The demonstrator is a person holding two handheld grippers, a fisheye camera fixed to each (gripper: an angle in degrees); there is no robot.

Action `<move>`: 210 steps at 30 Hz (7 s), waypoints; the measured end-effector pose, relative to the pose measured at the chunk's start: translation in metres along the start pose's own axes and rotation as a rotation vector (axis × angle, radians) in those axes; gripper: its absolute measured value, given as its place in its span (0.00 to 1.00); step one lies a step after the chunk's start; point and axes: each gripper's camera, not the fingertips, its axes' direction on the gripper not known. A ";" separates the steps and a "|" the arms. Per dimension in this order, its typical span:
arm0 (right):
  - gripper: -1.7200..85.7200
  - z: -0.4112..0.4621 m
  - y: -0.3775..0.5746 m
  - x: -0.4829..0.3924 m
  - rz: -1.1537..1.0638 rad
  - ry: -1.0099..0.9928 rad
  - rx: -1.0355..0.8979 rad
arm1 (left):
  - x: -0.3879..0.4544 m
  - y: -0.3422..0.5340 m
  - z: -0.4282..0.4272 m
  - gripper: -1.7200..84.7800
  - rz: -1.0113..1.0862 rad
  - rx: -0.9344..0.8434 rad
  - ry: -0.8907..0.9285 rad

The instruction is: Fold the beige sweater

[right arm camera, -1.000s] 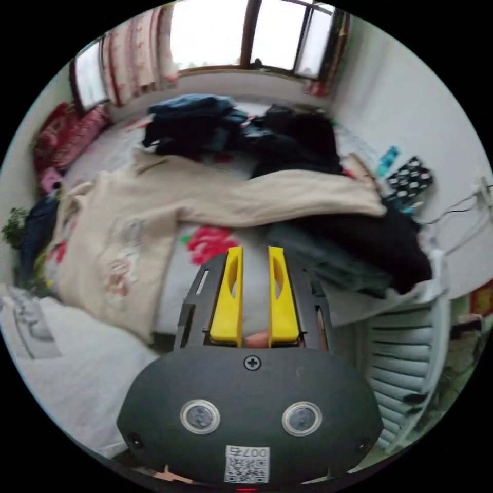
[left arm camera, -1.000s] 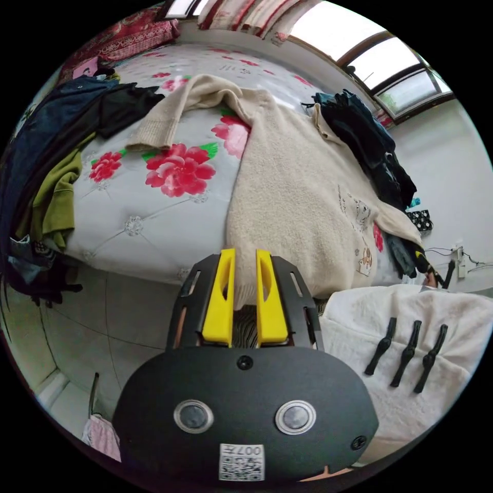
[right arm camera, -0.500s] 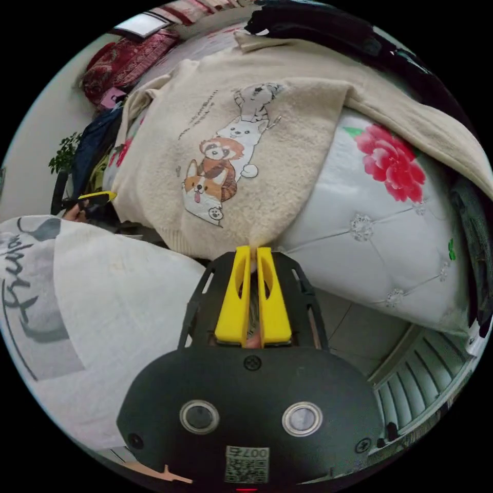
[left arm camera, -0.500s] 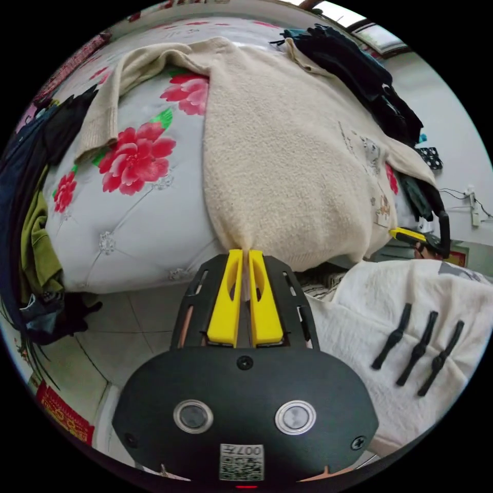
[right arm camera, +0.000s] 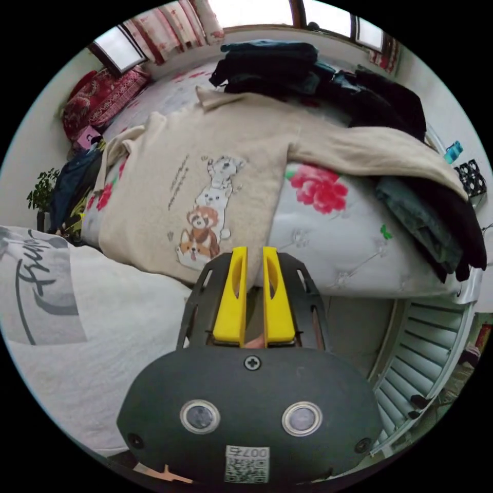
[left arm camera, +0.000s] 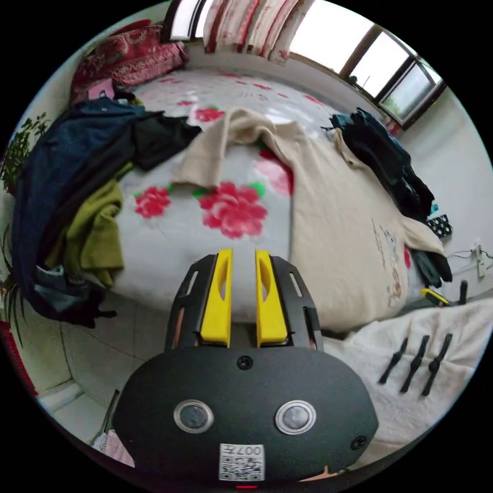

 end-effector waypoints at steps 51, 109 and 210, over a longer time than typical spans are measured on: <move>0.10 0.010 -0.102 0.003 0.099 -0.383 0.287 | 0.230 -0.121 0.039 0.16 0.568 -0.200 0.996; 0.11 0.006 -0.122 0.130 0.526 0.125 0.424 | 0.103 -0.085 0.155 0.02 0.028 -0.257 0.416; 0.06 0.006 -0.252 0.075 -0.007 -0.146 0.147 | 0.120 -0.192 0.122 0.01 0.282 -0.176 0.408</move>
